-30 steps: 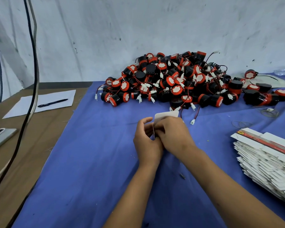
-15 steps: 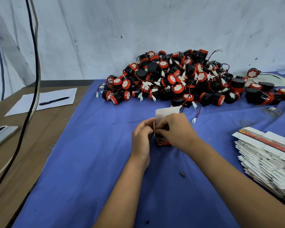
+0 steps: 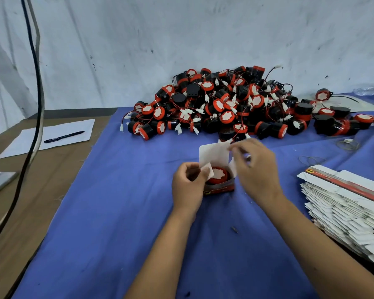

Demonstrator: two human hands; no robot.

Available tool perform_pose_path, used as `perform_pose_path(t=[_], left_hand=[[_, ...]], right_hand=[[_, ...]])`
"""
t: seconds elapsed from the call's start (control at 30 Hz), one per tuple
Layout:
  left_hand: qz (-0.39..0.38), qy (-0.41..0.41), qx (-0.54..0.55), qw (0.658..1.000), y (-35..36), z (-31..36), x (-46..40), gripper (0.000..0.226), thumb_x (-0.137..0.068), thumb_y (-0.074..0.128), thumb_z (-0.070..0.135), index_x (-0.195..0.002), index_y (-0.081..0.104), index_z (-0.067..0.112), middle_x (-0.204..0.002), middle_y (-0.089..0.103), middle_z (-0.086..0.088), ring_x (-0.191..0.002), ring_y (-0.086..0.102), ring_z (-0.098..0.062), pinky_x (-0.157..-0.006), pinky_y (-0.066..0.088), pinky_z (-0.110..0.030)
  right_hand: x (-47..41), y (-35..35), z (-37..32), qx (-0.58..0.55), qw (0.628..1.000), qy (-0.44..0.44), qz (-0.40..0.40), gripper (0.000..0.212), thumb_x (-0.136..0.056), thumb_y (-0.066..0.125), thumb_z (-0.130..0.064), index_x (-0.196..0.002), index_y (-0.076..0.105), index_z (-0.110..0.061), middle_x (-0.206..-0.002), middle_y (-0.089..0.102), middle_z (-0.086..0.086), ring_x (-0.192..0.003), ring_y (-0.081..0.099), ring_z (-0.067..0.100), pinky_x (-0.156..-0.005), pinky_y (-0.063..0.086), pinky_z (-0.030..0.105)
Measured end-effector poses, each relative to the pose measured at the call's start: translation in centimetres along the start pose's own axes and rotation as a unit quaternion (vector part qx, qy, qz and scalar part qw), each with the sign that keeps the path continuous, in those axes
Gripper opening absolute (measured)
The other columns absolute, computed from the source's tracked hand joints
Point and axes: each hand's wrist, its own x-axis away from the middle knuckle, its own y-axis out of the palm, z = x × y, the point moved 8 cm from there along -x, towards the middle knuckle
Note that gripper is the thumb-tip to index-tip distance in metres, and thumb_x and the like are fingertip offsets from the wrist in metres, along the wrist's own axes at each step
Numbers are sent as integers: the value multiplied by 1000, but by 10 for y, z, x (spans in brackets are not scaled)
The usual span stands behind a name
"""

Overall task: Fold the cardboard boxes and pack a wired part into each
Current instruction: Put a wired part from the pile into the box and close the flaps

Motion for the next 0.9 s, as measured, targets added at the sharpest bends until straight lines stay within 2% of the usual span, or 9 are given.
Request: perform_pose_path(t=[0.07,0.17,0.27,0.33,0.43,0.57,0.73,0.83,0.9], left_hand=[[9,16,-51,999,2,0,1,15,-88,80,20,-98,68,22,-96,75,8,-91,71,-6,-82,59,-29],[32,38,-91,995,3,3,3,18,-87,78,19,-97,65,26,-94,72,13,-87,67,2,-79,58,-27],[47,52,-93,993,1,5,2,19,-85,79,19,-97,65,24,-93,72,11,-86,67,-2,-77,58,-27],[50,59,-95,992,0,8,3,19,-85,79,19,-96,65,24,-94,71,12,-87,67,-5,-76,57,-27],[20,53,-87,995,2,7,4,18,-90,74,18,-100,64,28,-100,71,13,-87,66,-7,-74,57,-28],[-35,41,-39,998,3,6,0,25,-94,67,6,-106,69,28,-106,74,5,-87,67,-32,-79,59,-44],[-41,66,-41,996,4,13,4,43,-82,54,-12,-85,77,24,-92,77,9,-90,73,-17,-77,62,-36],[-78,35,-35,996,5,10,5,50,-79,48,-16,-88,81,20,-103,78,7,-106,72,-16,-83,60,-30],[-128,-8,5,992,7,6,5,35,-80,53,-1,-90,83,16,-113,77,4,-107,72,-17,-78,57,-26]], right_hand=[[0,-3,43,-15,987,158,25,20,-102,54,-16,-104,73,-14,-95,70,0,-87,65,23,-75,52,37],[18,43,75,-187,927,298,-134,24,-104,51,-15,-111,74,-16,-69,66,-5,-57,57,17,-48,43,28],[26,55,70,-242,911,267,-199,20,-104,56,-24,-105,75,-22,-55,58,-7,-48,47,10,-40,37,26],[24,57,67,-231,915,257,-209,8,-98,67,-30,-103,72,-25,-68,66,-6,-46,50,8,-39,38,25],[24,58,67,-201,920,272,-199,18,-93,74,-22,-108,66,-27,-98,69,1,-46,55,-2,-41,40,15],[28,59,47,-258,920,181,-234,39,-96,67,-8,-127,60,-31,-119,71,-6,-91,68,-2,-68,54,18],[44,56,37,-251,895,88,-358,40,-88,80,-14,-117,64,-38,-104,73,-8,-68,65,10,-56,50,19],[45,51,46,-191,936,89,-283,38,-86,82,-11,-112,68,-34,-101,74,3,-57,59,22,-49,51,28],[43,49,45,-166,957,69,-227,32,-85,82,-7,-109,71,-25,-110,70,4,-58,60,29,-49,50,28]])
